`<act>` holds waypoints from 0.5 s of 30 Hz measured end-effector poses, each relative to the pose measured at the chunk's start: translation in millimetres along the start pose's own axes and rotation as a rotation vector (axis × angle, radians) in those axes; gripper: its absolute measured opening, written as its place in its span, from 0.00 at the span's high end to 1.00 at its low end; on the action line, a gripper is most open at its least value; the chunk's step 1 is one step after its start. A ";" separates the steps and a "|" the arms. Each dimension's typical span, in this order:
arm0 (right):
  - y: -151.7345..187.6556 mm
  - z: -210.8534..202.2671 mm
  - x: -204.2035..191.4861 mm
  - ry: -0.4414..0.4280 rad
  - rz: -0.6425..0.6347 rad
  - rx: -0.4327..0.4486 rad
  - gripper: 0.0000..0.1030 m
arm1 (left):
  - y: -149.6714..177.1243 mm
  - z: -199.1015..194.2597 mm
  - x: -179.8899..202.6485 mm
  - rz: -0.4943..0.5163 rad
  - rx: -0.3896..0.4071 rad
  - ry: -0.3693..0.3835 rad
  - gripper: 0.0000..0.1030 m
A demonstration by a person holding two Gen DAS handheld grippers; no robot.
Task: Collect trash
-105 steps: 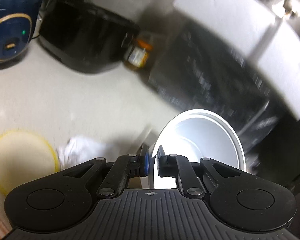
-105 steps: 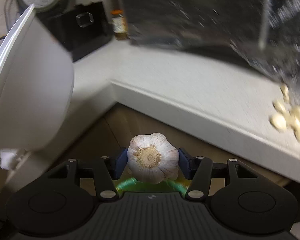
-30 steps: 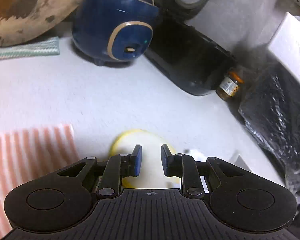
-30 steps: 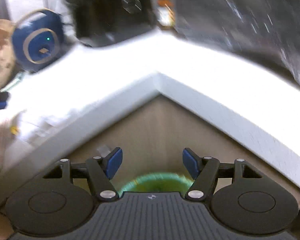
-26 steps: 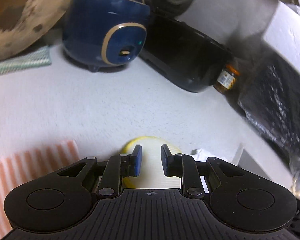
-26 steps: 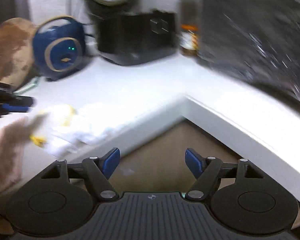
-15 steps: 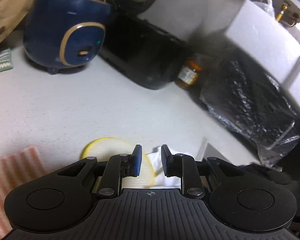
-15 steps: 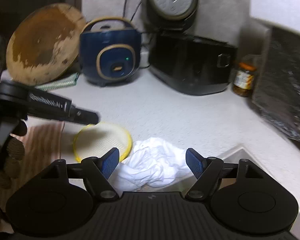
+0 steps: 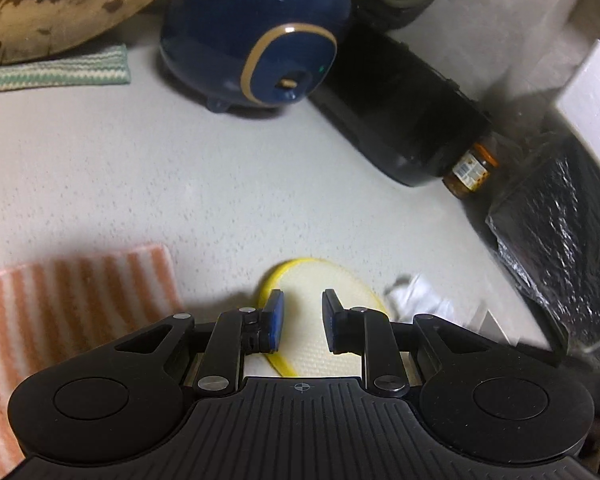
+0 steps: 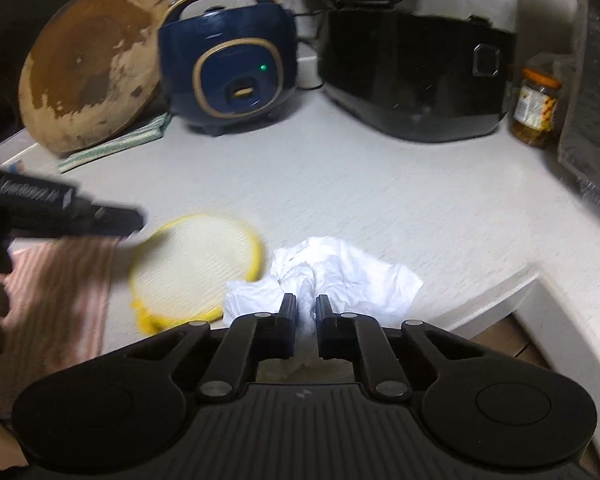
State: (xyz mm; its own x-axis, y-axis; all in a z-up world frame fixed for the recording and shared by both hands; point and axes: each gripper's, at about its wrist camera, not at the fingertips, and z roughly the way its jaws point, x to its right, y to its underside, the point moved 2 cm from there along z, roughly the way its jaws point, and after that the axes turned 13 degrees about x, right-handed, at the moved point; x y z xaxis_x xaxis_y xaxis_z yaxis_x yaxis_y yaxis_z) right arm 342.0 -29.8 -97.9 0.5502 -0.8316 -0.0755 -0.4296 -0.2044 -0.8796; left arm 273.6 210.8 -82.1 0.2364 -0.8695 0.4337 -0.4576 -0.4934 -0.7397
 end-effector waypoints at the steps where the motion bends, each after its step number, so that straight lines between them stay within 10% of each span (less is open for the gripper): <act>1: -3.8 0.7 6.2 0.013 0.003 0.011 0.92 | 1.3 0.3 1.6 0.004 -0.003 -0.002 0.77; 12: -48.7 -1.6 66.6 0.057 0.109 0.104 0.91 | 10.3 8.4 6.9 0.016 -0.043 0.013 0.77; 15: -48.3 -1.5 73.3 0.026 0.165 0.100 0.68 | 12.1 11.3 7.4 0.017 -0.049 0.019 0.77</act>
State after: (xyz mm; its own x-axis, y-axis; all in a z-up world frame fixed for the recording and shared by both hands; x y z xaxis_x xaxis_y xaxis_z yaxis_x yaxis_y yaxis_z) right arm 402.0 -81.6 -60.3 0.4593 -0.8627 -0.2116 -0.4388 -0.0133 -0.8985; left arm 279.5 198.2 -93.7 0.2115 -0.8771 0.4313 -0.5028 -0.4760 -0.7215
